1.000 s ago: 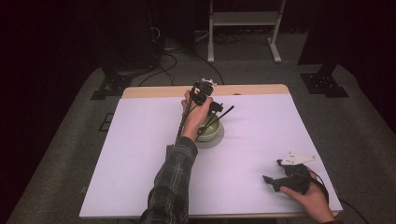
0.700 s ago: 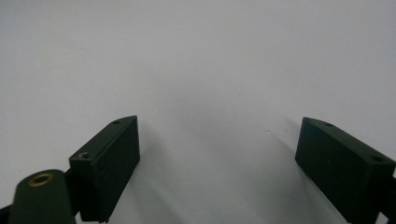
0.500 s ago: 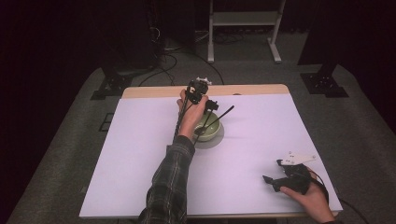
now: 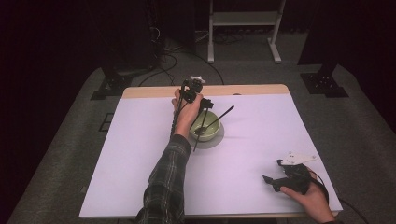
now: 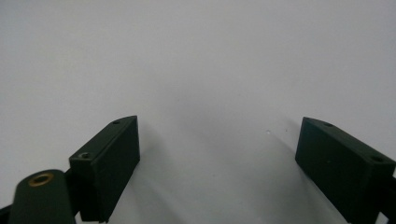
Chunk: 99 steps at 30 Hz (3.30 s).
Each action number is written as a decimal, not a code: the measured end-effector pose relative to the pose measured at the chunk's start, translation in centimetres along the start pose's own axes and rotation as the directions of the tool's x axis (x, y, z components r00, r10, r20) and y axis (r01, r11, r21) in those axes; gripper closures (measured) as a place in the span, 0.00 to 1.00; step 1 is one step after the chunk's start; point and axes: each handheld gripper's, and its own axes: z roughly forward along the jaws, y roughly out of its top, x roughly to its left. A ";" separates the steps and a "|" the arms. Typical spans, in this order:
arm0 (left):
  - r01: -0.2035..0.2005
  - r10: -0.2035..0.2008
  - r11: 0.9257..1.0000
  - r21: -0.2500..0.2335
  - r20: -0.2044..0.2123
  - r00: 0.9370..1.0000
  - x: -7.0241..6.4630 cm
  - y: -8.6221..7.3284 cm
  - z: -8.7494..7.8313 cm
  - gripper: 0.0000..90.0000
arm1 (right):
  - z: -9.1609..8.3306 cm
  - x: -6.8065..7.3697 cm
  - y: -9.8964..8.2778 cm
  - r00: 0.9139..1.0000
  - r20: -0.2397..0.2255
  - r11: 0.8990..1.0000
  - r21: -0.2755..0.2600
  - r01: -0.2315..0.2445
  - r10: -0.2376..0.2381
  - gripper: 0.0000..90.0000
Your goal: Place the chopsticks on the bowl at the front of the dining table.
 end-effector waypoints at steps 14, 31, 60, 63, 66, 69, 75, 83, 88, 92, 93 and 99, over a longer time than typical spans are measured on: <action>0.038 -0.037 0.999 -0.024 0.022 0.999 1.3 -0.8 -0.9 0.00 | 0.0 0.0 0.0 1.000 0.000 1.000 0.000 -0.001 0.001 0.14; 0.069 -0.065 0.995 -0.070 0.059 0.996 3.7 -6.2 -6.9 0.00 | 0.0 0.0 0.0 1.000 0.002 1.000 0.001 0.002 -0.002 0.14; 0.079 -0.074 0.996 -0.046 0.106 0.992 3.1 -16.4 -9.6 0.00 | 0.0 0.0 0.0 1.000 0.002 1.000 0.000 0.001 -0.001 0.14; 0.067 -0.062 0.997 -0.041 0.107 0.992 2.8 -16.6 -9.5 0.00 | 0.0 0.0 0.0 1.000 0.003 1.000 -0.001 0.002 -0.002 0.14; 0.065 -0.061 0.997 -0.033 0.115 0.991 2.6 -16.8 -9.3 0.00 | 0.0 0.0 0.0 1.000 0.002 1.000 -0.001 0.001 -0.001 0.14; 0.065 -0.061 0.998 -0.027 0.121 0.991 2.4 -16.9 -9.1 0.00 | 0.0 0.0 0.0 1.000 0.002 1.000 -0.001 0.002 -0.002 0.14; 0.046 -0.041 0.999 -0.025 0.151 0.988 1.4 -16.7 -8.9 0.00 | 0.0 0.0 0.0 1.000 0.002 1.000 -0.001 0.001 -0.001 0.14; 0.023 -0.018 0.999 -0.026 0.183 0.983 0.1 -16.3 -8.8 0.00 | 0.0 0.0 0.0 1.000 0.002 1.000 -0.001 0.002 -0.002 0.14; 0.009 -0.005 1.000 -0.019 0.198 0.980 -0.8 -16.2 -8.4 0.00 | 0.0 0.0 0.0 1.000 0.002 1.000 -0.001 0.002 -0.002 0.14; 0.000 0.004 1.000 -0.023 0.215 0.977 -1.4 -16.0 -8.3 0.00 | 0.0 0.0 0.0 1.000 0.003 1.000 0.000 0.002 -0.002 0.14; 0.002 0.003 1.000 -0.019 0.220 0.976 -1.5 -16.0 -8.3 0.00 | 0.0 0.0 0.0 1.000 0.003 1.000 -0.001 0.002 -0.002 0.14; -0.005 0.008 1.000 -0.017 0.208 0.978 -1.9 -15.9 -8.3 0.00 | 0.0 0.0 0.0 1.000 0.003 1.000 -0.001 0.003 -0.003 0.14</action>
